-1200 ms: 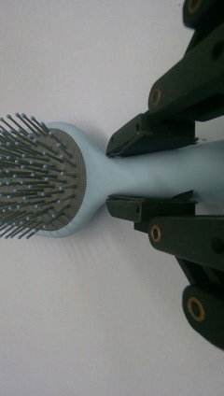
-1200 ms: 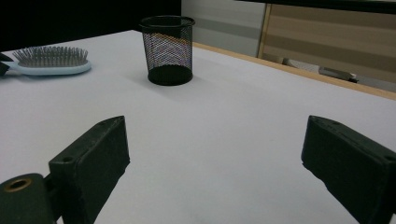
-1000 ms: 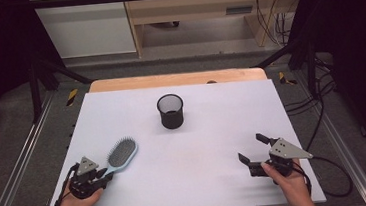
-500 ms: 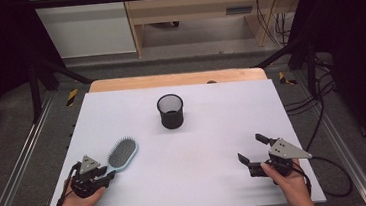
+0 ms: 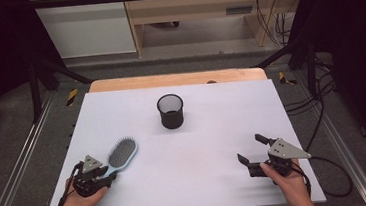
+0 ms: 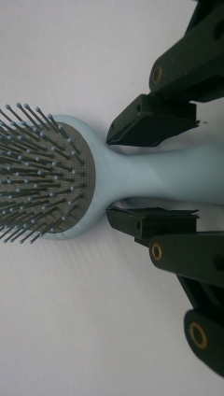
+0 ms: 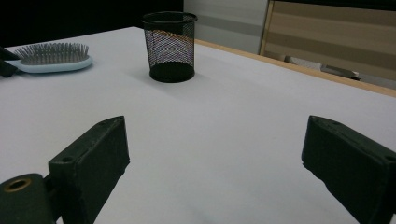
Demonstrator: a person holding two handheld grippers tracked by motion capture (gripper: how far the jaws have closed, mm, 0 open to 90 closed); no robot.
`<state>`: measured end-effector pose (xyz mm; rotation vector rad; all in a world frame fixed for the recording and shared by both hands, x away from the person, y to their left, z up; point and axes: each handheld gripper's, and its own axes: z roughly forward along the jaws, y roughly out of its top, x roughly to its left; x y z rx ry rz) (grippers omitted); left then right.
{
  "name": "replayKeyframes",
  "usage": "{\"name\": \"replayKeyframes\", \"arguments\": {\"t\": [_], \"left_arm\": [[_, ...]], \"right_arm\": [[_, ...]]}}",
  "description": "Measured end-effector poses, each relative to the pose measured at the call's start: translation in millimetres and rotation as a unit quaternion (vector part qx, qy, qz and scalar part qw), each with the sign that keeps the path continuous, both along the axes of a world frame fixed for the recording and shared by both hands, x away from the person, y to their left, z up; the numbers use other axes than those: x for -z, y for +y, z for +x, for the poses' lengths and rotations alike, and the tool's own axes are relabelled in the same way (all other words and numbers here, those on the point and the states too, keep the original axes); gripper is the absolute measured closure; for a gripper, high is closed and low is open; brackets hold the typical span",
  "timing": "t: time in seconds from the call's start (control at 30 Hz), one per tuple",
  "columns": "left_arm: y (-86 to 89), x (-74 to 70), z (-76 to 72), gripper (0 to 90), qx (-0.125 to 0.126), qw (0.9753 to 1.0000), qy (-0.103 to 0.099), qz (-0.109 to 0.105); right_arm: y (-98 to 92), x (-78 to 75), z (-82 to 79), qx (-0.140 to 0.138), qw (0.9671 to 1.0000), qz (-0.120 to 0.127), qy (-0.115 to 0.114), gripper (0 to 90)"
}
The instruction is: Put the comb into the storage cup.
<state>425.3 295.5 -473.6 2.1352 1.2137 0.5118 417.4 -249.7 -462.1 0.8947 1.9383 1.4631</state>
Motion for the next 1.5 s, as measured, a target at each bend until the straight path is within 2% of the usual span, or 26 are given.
{"name": "replayKeyframes", "arguments": {"t": [0.23, 0.37, 0.77, 0.93, 1.0, 1.37, 1.5], "left_arm": [[-1.6, -0.6, -0.1, 68.2, 0.005, 1.0000, 0.001, 0.003], [-1.7, -1.0, 0.5, 68.7, 0.006, 1.0000, 0.004, 0.003], [-3.3, -1.4, -0.4, 69.0, 0.008, 0.9998, -0.011, 0.010], [-1.6, -5.5, -1.4, 69.2, 0.007, 0.9997, -0.022, -0.004], [-2.2, -5.2, -1.4, 69.2, 0.007, 0.9997, -0.022, 0.000], [-2.8, -11.1, -3.3, 69.4, 0.004, 0.9993, -0.035, -0.011], [-2.6, -8.7, -2.4, 69.3, 0.005, 0.9996, -0.025, -0.009]], "right_arm": [[0.4, 0.0, 0.0, 0.000, 1.0000, 0.000, 0.000, 7.5], [0.6, 0.1, 0.0, -0.001, 1.0000, -0.001, 0.001, 7.5], [0.7, -0.4, -0.3, -0.002, 1.0000, -0.001, -0.001, 7.5], [0.9, -0.6, -0.5, -0.003, 1.0000, -0.001, -0.001, 7.5], [1.1, -0.5, -0.5, -0.003, 1.0000, -0.001, 0.000, 7.5], [1.3, -0.6, -0.6, -0.003, 1.0000, -0.001, 0.000, 7.5], [1.0, -0.6, -0.4, -0.003, 1.0000, -0.001, 0.000, 7.5]]}}
